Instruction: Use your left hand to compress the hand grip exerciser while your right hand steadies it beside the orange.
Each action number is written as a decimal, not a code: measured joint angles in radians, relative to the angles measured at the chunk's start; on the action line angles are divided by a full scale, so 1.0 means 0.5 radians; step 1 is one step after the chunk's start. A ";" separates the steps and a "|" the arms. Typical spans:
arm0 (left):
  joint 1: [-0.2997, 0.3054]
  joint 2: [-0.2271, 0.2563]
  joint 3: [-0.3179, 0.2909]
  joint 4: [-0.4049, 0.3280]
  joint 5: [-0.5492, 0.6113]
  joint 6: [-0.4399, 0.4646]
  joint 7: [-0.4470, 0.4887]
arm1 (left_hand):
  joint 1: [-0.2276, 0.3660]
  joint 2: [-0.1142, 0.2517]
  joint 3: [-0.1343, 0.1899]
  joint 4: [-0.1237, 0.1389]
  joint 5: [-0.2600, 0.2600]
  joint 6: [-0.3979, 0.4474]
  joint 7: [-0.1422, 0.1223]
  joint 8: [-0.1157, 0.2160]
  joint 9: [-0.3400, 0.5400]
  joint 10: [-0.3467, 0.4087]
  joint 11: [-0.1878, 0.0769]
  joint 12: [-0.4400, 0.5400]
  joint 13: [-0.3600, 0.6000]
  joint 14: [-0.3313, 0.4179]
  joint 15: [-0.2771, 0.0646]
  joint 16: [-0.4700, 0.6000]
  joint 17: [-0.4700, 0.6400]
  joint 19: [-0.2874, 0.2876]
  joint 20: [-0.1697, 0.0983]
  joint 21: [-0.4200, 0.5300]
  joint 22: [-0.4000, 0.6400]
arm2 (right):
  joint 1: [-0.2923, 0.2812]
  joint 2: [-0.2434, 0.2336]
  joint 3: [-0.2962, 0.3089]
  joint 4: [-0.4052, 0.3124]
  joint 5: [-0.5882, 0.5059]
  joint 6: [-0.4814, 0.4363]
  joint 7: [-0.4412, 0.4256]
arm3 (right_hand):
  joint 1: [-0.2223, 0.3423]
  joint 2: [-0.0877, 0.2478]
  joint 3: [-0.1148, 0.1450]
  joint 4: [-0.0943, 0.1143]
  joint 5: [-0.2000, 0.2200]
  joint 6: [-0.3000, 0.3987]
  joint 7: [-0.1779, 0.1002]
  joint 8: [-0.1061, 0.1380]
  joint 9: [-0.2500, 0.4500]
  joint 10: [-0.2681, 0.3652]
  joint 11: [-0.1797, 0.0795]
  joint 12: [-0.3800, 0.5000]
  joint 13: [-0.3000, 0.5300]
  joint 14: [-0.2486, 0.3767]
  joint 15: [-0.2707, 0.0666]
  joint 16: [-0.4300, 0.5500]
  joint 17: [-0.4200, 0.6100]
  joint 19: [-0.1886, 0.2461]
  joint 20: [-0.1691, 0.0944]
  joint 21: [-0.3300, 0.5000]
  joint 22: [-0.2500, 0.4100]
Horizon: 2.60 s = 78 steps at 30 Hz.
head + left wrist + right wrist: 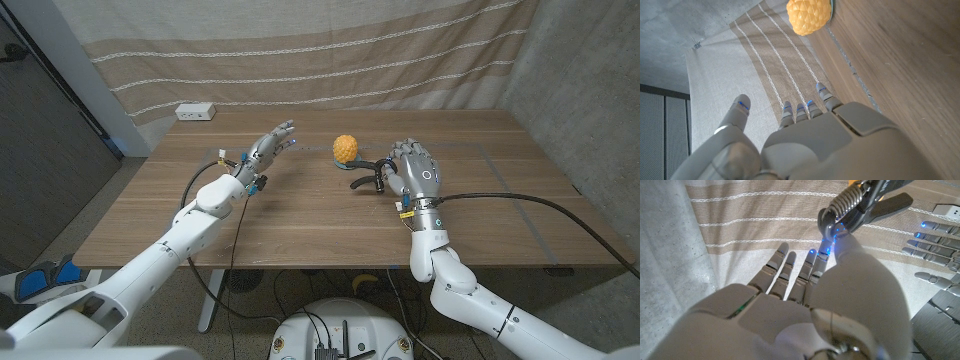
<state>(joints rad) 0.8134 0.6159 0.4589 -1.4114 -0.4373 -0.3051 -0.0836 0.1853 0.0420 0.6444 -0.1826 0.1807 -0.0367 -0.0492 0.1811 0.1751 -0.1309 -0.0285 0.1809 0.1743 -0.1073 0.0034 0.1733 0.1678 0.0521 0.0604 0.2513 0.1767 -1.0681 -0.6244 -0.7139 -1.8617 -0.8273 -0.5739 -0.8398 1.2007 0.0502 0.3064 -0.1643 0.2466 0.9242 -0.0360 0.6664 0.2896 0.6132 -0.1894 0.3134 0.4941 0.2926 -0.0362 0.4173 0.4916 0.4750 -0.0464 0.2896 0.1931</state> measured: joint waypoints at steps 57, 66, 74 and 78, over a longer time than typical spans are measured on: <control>-0.092 0.273 0.136 -0.496 0.949 0.157 0.244 | 0.220 -0.152 -0.017 -0.016 -0.008 -0.263 -0.080 0.000 0.008 -0.068 0.025 -0.007 0.010 -0.107 0.064 0.000 0.004 -0.048 0.006 -0.074 0.005 | 0.105 0.010 -0.006 -0.194 -0.442 -0.255 0.236 | -0.050 -0.005 -0.007 -0.007 -0.012 0.025 -0.025 0.000 0.000 0.017 -0.027 -0.050 0.019 -0.003 -0.010 -0.076 -0.029 -0.042 -0.009 0.000 -0.001; -0.073 0.304 0.136 -0.585 1.125 0.178 0.309 | 0.256 -0.190 -0.041 -0.008 -0.008 -0.274 -0.091 0.000 0.008 -0.079 0.036 -0.007 0.010 -0.122 0.079 0.000 0.004 -0.072 0.008 -0.089 0.005 | 0.141 0.025 -0.017 -0.208 -0.508 -0.261 0.298 | -0.055 0.000 -0.007 -0.007 -0.012 0.025 -0.025 0.000 0.000 0.009 -0.033 -0.058 0.018 -0.003 -0.010 -0.076 -0.029 -0.055 0.004 0.000 -0.001; -0.071 0.320 0.133 -0.634 1.241 0.192 0.335 | 0.268 -0.223 -0.041 -0.008 -0.008 -0.273 -0.091 0.000 0.008 -0.079 0.036 -0.007 0.010 -0.121 0.079 0.000 0.004 -0.082 0.018 -0.089 0.005 | 0.165 0.029 -0.028 -0.235 -0.590 -0.275 0.366 | -0.055 0.000 -0.007 -0.007 -0.005 0.025 -0.025 0.000 0.000 0.009 -0.033 -0.065 0.018 -0.003 -0.010 -0.088 -0.035 -0.054 0.004 0.000 -0.001; -0.069 0.325 0.133 -0.665 1.309 0.209 0.356 | 0.283 -0.238 -0.052 -0.003 -0.004 -0.266 -0.098 0.000 0.008 -0.079 0.036 -0.007 0.020 -0.121 0.079 0.000 0.004 -0.100 0.015 -0.102 0.005 | 0.171 0.031 -0.034 -0.255 -0.651 -0.292 0.414 | -0.055 0.000 -0.007 -0.007 -0.005 0.025 -0.025 0.000 0.000 0.009 -0.033 -0.065 0.018 -0.003 -0.010 -0.096 -0.038 -0.054 0.003 0.000 -0.001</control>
<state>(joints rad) 0.7787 0.7783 0.5254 -1.7436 0.2172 -0.2005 0.0944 0.3270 -0.0768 0.6181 -0.1840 0.1787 -0.1697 -0.0985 0.1811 0.1792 -0.1702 -0.0105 0.1774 0.1842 -0.1680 0.0428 0.1734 0.1698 0.0018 0.0679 0.2005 0.1791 -0.9824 -0.6088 -0.7307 -1.9893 -1.1526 -0.7200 -0.6327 1.1731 0.0502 0.3027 -0.1678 0.2443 0.9368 -0.0486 0.6665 0.2896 0.6178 -0.2057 0.2808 0.5032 0.2911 -0.0411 0.3695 0.4726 0.4479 -0.0447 0.2896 0.1928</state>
